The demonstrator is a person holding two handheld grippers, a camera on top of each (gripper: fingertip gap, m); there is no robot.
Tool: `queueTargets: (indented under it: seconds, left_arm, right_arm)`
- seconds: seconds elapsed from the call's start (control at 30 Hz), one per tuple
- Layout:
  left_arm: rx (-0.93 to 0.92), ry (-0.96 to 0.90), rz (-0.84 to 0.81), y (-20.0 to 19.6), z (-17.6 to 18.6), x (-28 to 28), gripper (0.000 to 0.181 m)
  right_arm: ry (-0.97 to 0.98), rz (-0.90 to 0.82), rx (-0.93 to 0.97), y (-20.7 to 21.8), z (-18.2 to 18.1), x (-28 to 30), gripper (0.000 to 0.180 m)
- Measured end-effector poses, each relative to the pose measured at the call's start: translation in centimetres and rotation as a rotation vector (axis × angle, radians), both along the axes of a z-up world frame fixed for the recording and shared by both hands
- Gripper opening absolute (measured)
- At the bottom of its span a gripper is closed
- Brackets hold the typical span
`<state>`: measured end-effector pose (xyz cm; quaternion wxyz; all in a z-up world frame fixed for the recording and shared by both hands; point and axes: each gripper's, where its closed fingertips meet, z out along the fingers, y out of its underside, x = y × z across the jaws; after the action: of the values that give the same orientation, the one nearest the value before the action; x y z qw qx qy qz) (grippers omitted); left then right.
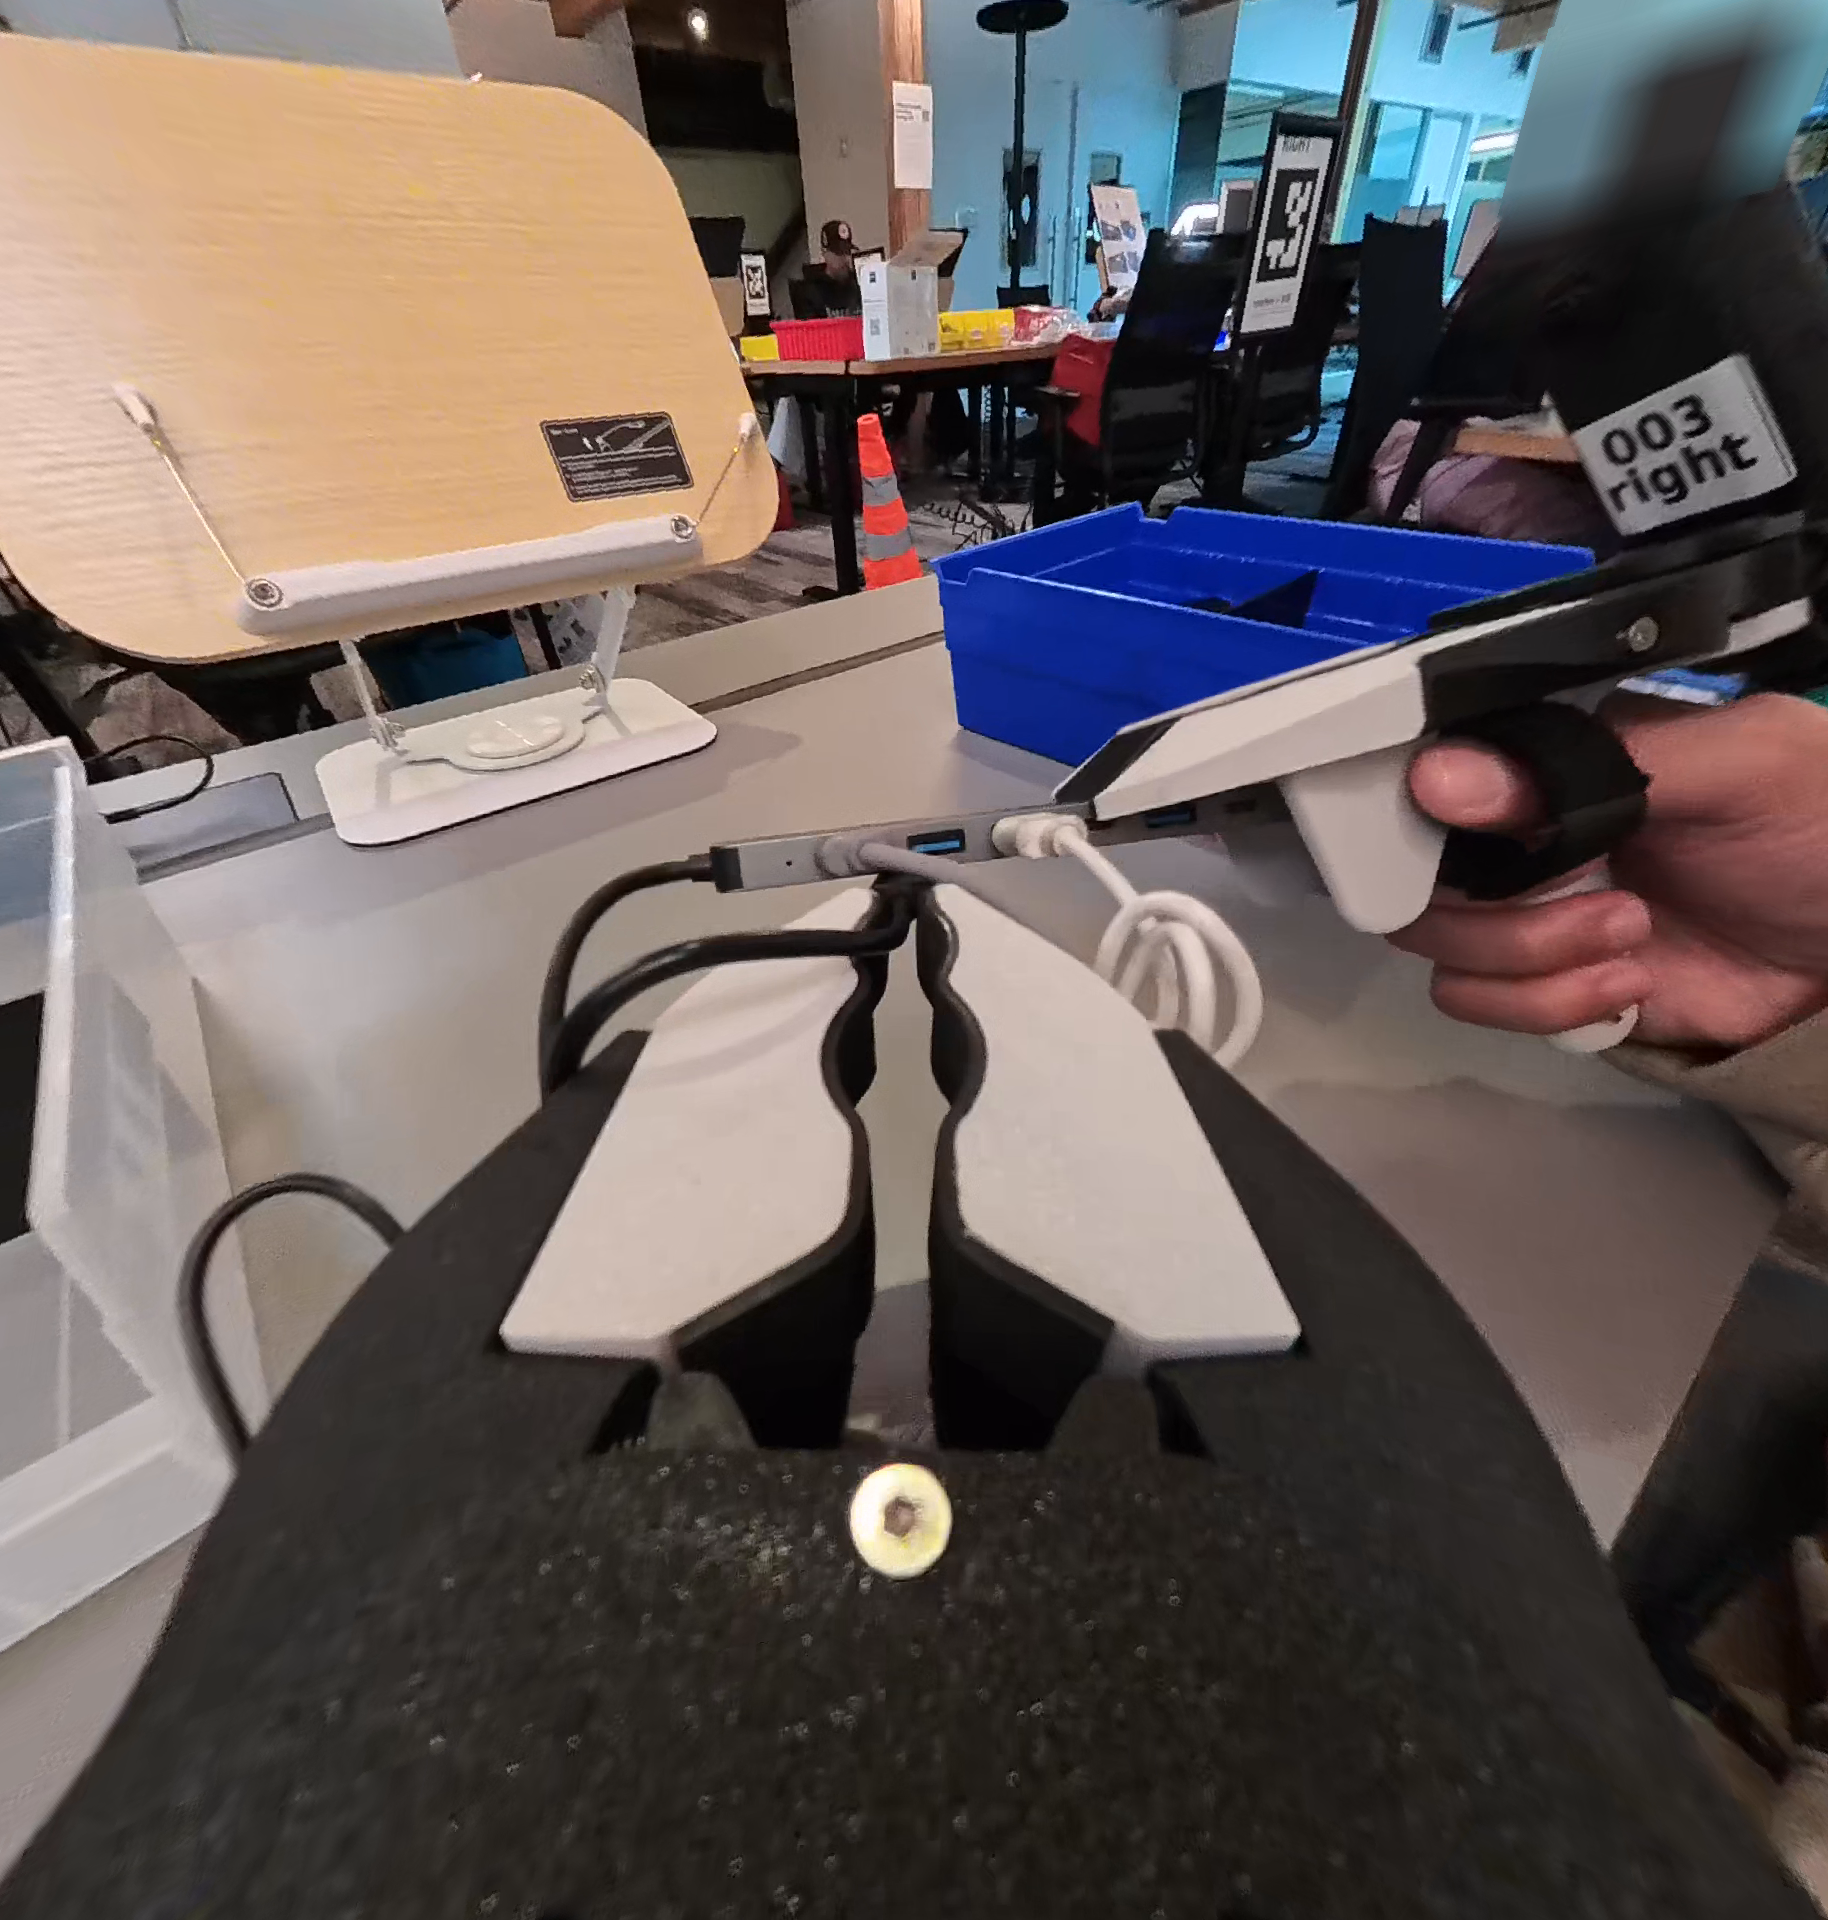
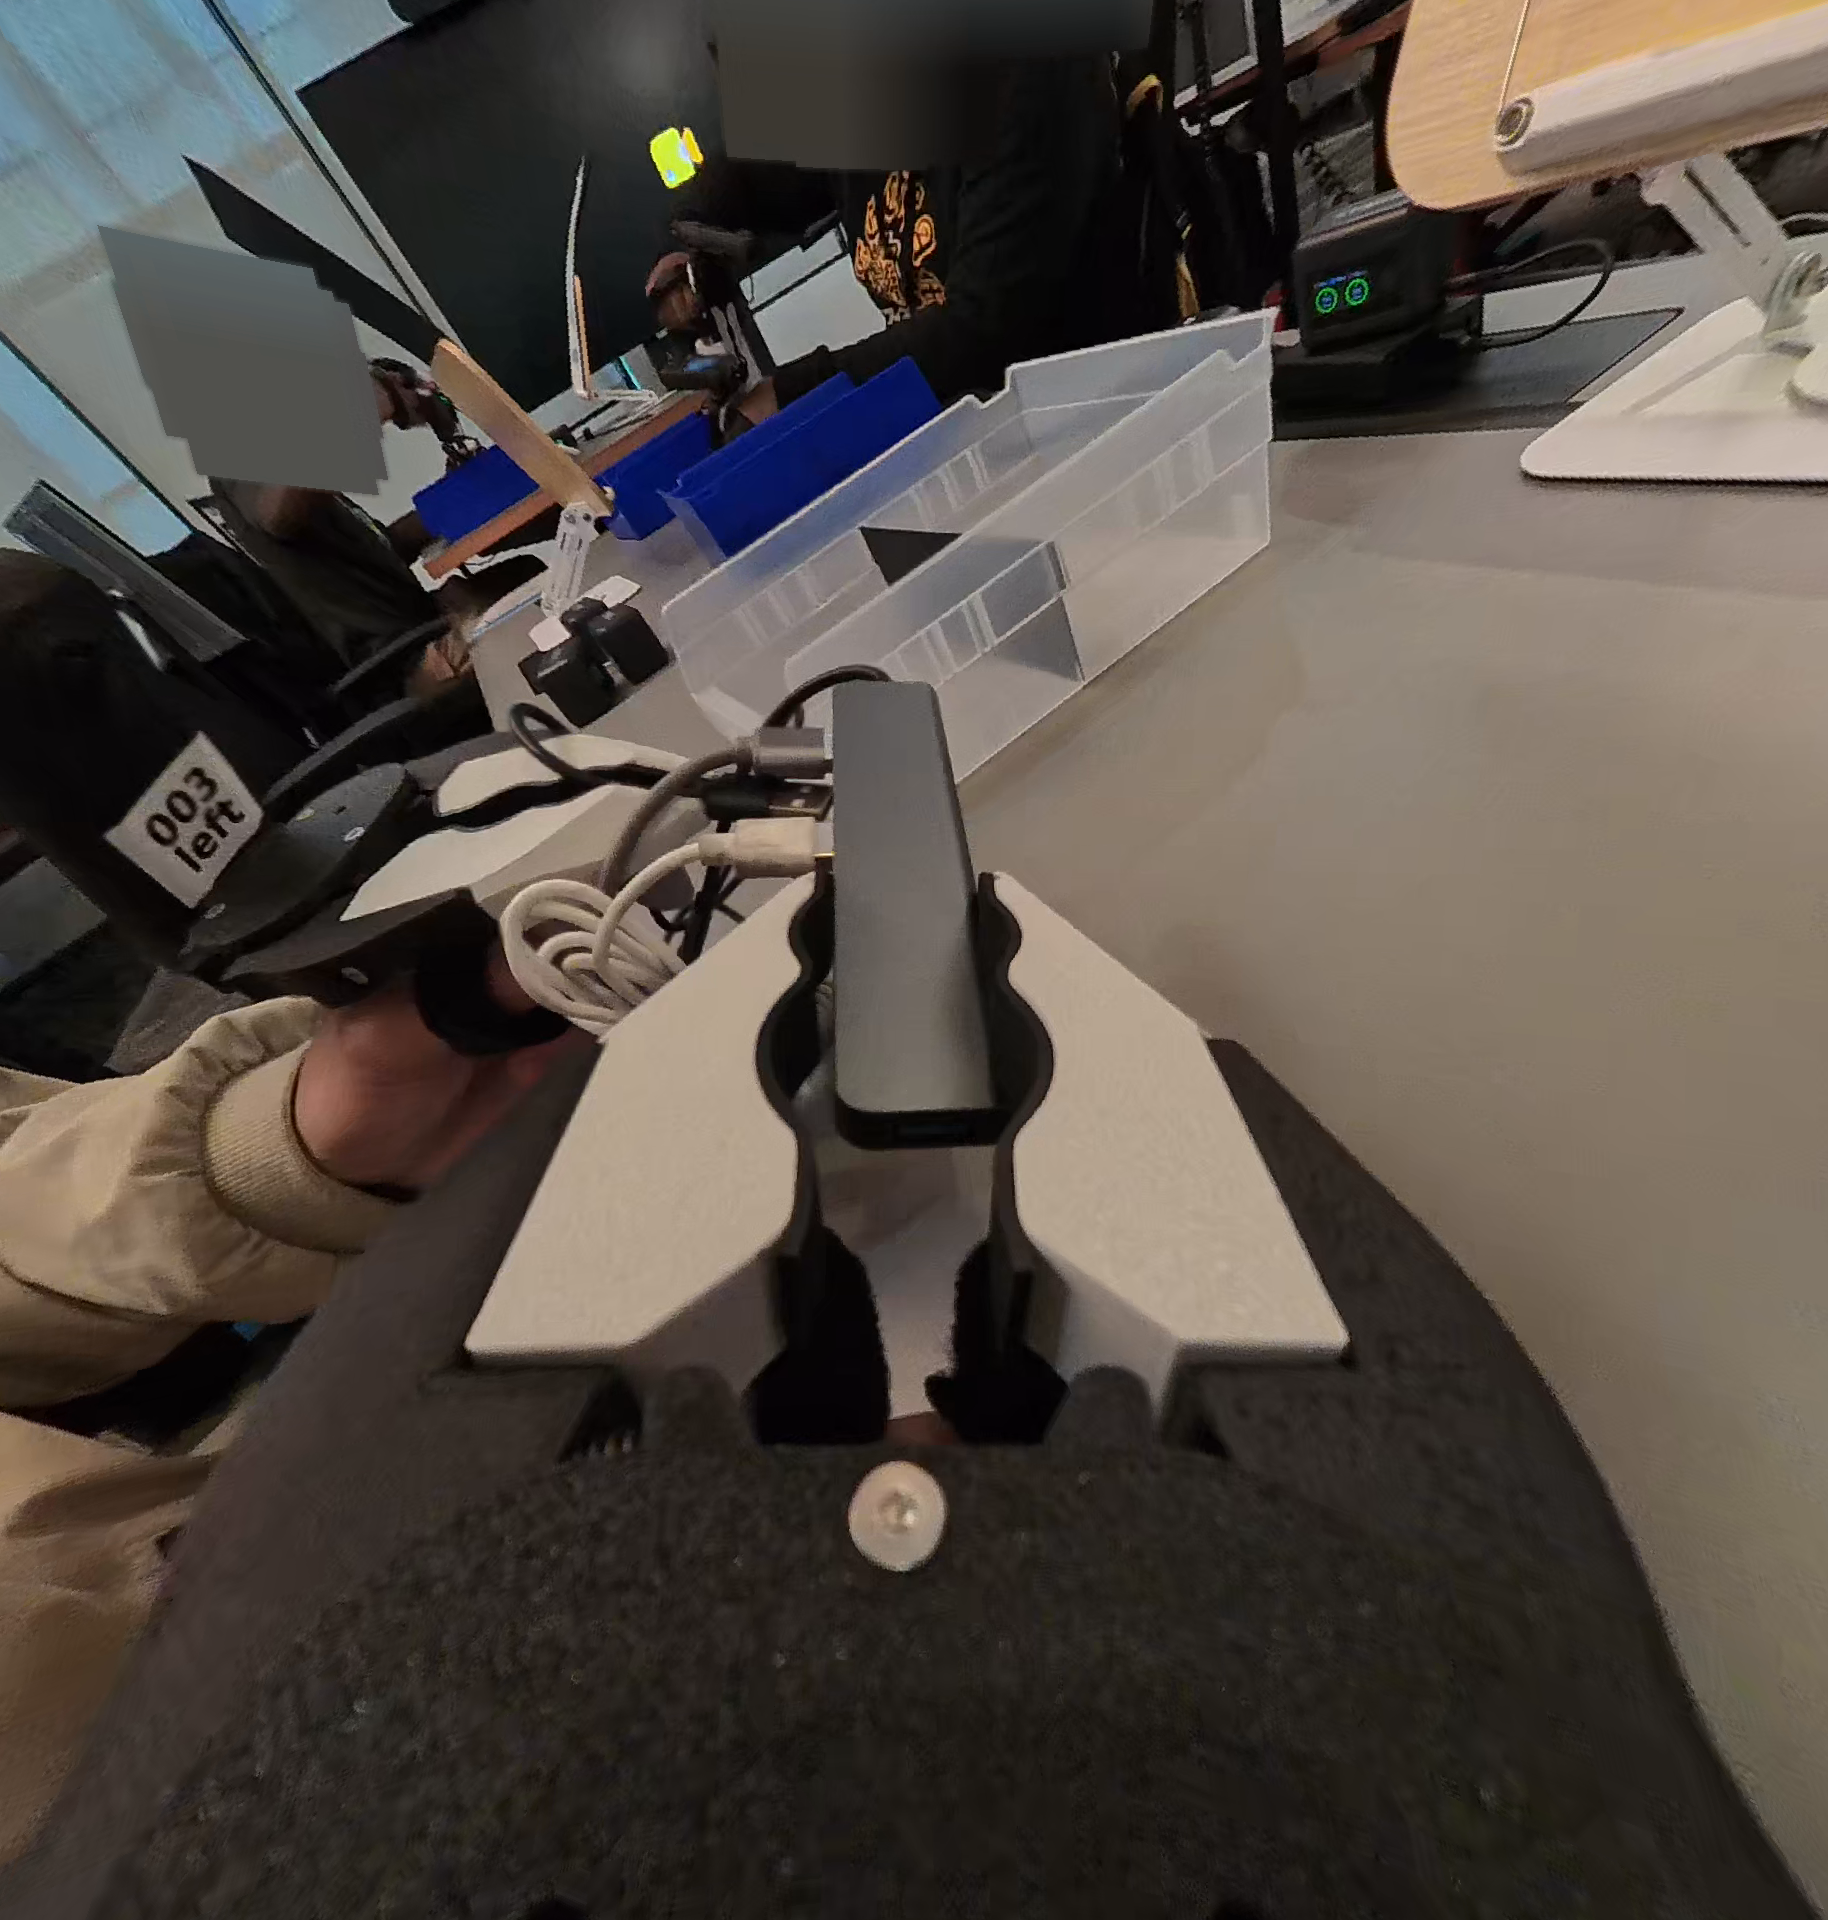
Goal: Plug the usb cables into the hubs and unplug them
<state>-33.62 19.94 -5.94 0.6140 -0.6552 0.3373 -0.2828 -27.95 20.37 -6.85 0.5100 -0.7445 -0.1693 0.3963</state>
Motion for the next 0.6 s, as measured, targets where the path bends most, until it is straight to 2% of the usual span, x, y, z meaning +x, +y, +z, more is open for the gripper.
queueTargets:
  seconds: [0.23, 0.47, 0.6]
  left_arm:
    - [-0.011, -0.087, 0.022, 0.1, 0.8, -0.1, 0.005]
    - [0.088, 0.013, 0.041, 0.0, 0.5, 0.2, 0.005]
    - [0.167, 0.060, 0.050, -0.5, 0.8, 0.5, 0.005]
  right_arm:
    - [-0.046, -0.029, 0.024, -0.3, -0.1, -0.7, 0.025]
    - [-0.009, -0.041, -0.031, -0.1, -0.2, -0.6, 0.025]
    - [0.049, 0.008, -0.103, -0.3, -0.7, -1.0, 0.026]
